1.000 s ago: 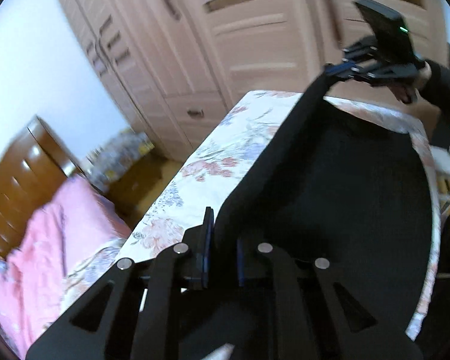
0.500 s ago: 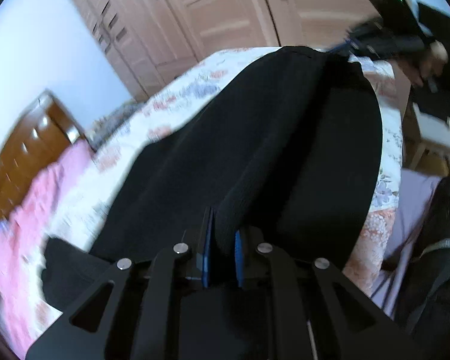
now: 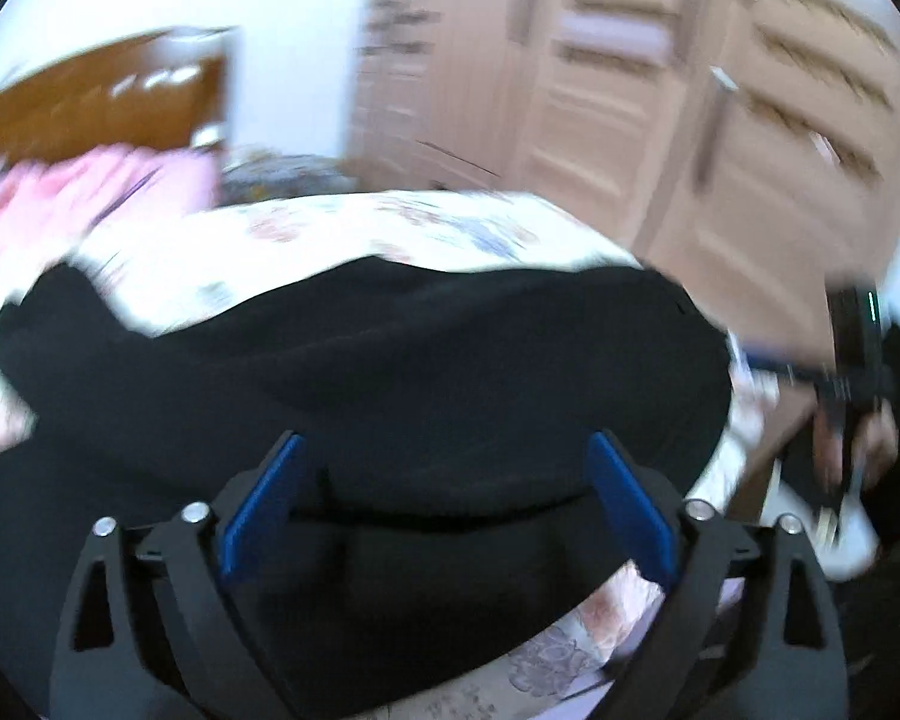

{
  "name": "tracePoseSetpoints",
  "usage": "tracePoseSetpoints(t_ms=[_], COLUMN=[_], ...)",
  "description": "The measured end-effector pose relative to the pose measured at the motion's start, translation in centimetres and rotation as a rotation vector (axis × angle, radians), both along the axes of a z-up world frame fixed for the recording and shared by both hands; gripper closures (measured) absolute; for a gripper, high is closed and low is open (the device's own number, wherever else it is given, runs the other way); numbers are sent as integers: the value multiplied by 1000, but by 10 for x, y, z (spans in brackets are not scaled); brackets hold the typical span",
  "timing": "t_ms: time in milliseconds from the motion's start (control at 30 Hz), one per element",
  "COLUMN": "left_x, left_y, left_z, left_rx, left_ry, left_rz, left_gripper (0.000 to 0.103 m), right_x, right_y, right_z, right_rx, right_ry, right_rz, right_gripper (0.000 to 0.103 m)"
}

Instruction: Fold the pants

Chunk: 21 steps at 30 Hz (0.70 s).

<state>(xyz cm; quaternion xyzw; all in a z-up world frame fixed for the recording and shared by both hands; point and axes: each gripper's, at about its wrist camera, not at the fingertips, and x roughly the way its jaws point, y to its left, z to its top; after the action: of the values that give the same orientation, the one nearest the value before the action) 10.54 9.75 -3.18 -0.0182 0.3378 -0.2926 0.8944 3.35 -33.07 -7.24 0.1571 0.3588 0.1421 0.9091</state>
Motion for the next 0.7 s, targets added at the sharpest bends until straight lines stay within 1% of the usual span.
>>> tracePoseSetpoints(t_ms=[33, 67, 100, 167, 200, 267, 300, 367, 400, 433, 533, 633, 700], left_x=[1, 3, 4, 9, 9, 9, 8, 10, 10, 11, 22, 42, 59], left_y=[9, 21, 26, 40, 46, 52, 51, 51, 50, 49, 43, 33, 24], left_z=[0, -3, -4, -9, -12, -17, -18, -20, -21, -22, -20, -17, -12], left_rx=[-35, -80, -102, -121, -125, -116, -110, -114, -116, -118, -134, -126, -90], left_ry=[24, 69, 105, 163, 170, 172, 173, 182, 189, 196, 231, 271, 291], left_rz=[45, 99, 135, 202, 218, 239, 244, 243, 243, 243, 254, 290, 338], left_gripper=[4, 4, 3, 3, 3, 3, 3, 3, 3, 3, 3, 3, 3], right_x=[1, 4, 6, 12, 17, 24, 28, 33, 35, 37, 40, 37, 40], right_y=[-2, -1, 0, 0, -2, -5, -5, -7, -8, -8, -4, 3, 4], right_z=[-5, -10, -11, -13, -17, -22, -23, -22, -23, -23, -26, -26, -26], right_rx=[52, 94, 107, 105, 108, 145, 157, 165, 182, 193, 190, 147, 124], right_ry=[28, 50, 54, 63, 89, 117, 122, 120, 114, 115, 114, 88, 82], right_rz=[-6, -15, -22, -57, -85, -110, -123, -149, -164, -176, -203, -213, -207], right_gripper=[34, 38, 38, 39, 39, 43, 44, 52, 53, 57, 87, 88, 88])
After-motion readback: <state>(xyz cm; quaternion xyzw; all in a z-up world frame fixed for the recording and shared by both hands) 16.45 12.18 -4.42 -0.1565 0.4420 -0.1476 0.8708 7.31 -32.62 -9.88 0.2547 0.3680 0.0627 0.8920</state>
